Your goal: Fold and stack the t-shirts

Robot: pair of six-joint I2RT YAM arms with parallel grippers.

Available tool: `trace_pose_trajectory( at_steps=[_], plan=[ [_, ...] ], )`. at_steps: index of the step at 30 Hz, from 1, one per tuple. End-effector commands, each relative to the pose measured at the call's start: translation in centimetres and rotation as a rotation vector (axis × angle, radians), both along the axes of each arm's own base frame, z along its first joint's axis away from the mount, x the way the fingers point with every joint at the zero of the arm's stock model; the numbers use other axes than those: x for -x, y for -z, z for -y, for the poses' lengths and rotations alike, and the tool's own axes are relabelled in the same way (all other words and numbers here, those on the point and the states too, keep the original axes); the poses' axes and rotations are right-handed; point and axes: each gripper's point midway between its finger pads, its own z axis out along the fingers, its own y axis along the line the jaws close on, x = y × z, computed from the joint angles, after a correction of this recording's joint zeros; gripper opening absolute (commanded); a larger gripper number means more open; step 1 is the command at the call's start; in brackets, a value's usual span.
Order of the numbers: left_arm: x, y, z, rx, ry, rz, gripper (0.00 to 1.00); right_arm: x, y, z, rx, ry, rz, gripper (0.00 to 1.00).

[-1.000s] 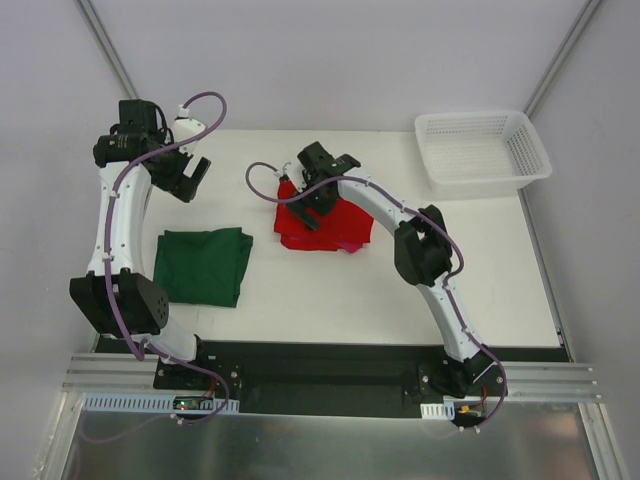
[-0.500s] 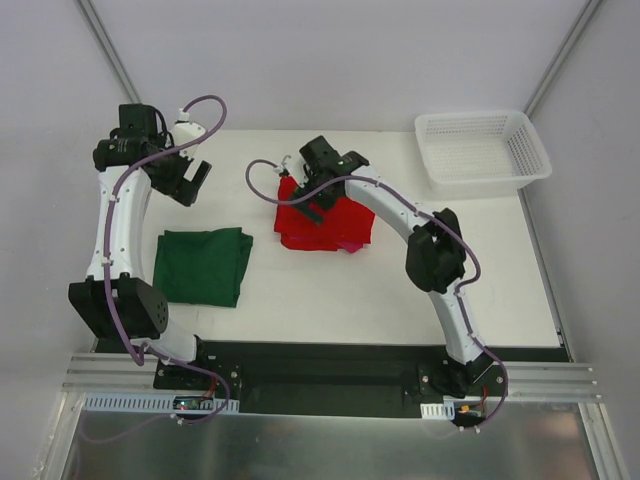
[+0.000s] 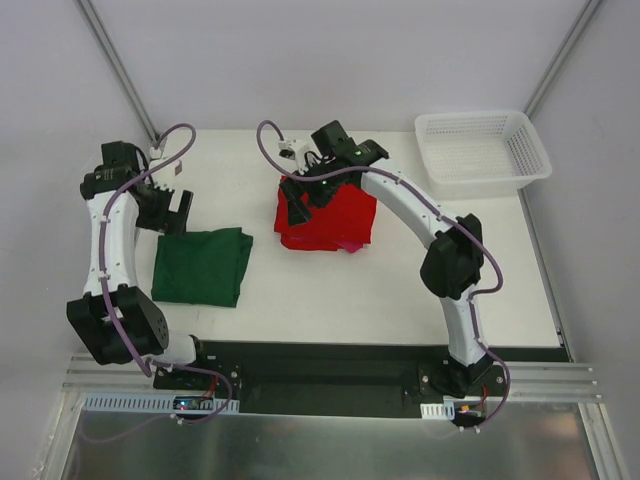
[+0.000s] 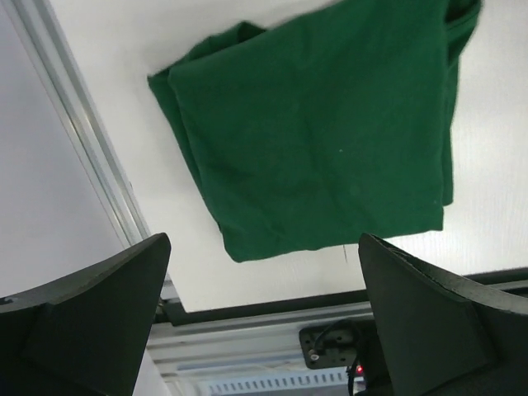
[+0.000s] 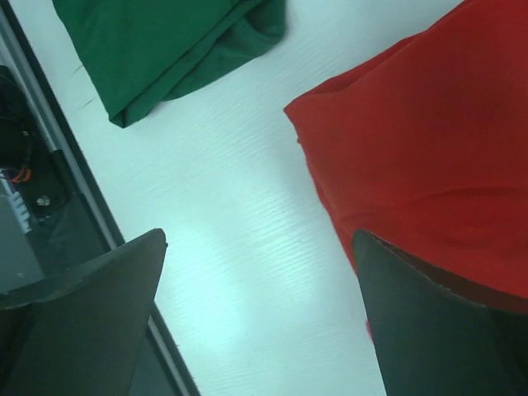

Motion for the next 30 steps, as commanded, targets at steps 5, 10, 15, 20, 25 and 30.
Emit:
trace_pose_trajectory(
  at_steps=[5, 10, 15, 20, 25, 30],
  plan=[
    [5.0, 5.5, 0.4, 0.101, -0.158, -0.101, 0.99, 1.2, -1.9, -1.3, -0.111, -0.039, -0.103, 1.00],
    [5.7, 8.1, 1.2, 0.044, -0.188, -0.111, 0.99, 0.9, -3.7, 0.0, -0.112, -0.053, -0.026, 1.00],
    [4.3, 8.9, 0.1, -0.046, -0.220, -0.084, 0.99, 1.9, -5.5, 1.1, -0.135, -0.072, -0.004, 1.00],
    [2.0, 8.9, -0.5, -0.069, -0.225, -0.004, 0.99, 3.7, -6.8, 2.1, -0.160, -0.143, 0.018, 1.00],
    [0.9, 10.0, 0.6, -0.015, -0.199, 0.058, 0.99, 4.8, -6.4, 3.4, -0.140, -0.172, 0.036, 1.00],
    [0.7, 12.6, 2.3, 0.063, -0.203, 0.014, 0.99, 5.0, -4.7, 5.3, -0.060, -0.181, 0.085, 1.00]
  ],
)
